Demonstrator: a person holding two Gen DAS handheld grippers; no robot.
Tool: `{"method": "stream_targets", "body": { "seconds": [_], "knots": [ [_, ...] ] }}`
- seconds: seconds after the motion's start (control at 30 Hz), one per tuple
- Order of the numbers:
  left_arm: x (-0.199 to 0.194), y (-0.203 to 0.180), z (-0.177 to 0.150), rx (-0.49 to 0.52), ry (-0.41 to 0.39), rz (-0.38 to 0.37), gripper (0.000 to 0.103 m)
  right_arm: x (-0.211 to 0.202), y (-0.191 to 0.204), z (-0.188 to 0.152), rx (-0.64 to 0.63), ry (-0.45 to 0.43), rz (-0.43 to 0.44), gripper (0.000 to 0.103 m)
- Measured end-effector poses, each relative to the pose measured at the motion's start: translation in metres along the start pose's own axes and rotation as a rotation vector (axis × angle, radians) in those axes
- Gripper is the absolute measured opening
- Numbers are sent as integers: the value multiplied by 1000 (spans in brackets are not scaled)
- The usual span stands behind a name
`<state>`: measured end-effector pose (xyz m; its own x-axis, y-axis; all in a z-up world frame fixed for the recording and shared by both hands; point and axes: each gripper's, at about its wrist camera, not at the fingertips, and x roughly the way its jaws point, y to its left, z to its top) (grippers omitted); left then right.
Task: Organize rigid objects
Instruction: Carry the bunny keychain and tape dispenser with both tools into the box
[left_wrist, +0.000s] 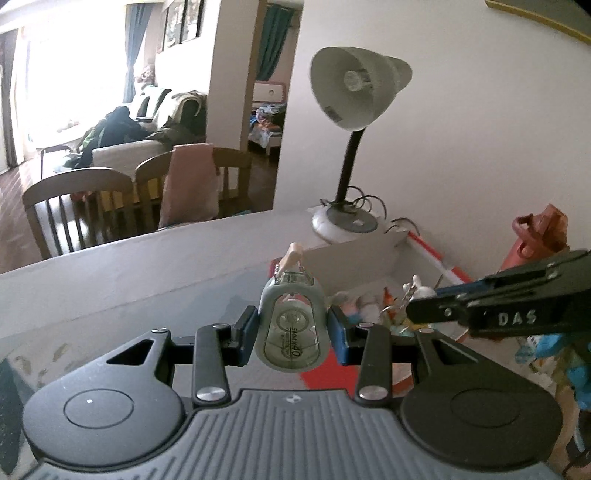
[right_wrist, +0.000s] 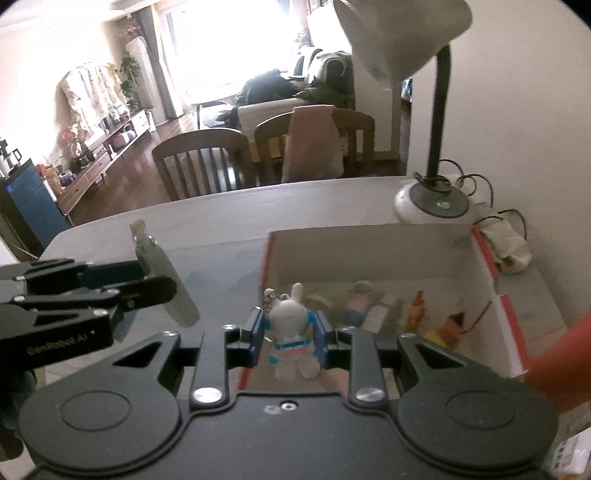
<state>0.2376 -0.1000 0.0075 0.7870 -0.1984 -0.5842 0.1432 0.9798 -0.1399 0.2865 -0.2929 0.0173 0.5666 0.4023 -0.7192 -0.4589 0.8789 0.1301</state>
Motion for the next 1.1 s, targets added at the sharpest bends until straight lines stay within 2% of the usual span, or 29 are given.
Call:
{"method": "stream_targets", "body": {
  "seconds": [0.37,0.57,0.8,1.1],
  "knots": [
    [55,-46,34,29,47,-55,40,11,-61,6,29,7,-43,27],
    [87,-61,39,48,94,-66,40,23,-90,2,44,31,-66,27],
    [128,-75,32,40,179,-92,40,45,-109,-11,46,85,-73,27],
    [175,-86,8,50,316,-106,40,75,-108,-34,-9,169,-63,27]
  ]
}}
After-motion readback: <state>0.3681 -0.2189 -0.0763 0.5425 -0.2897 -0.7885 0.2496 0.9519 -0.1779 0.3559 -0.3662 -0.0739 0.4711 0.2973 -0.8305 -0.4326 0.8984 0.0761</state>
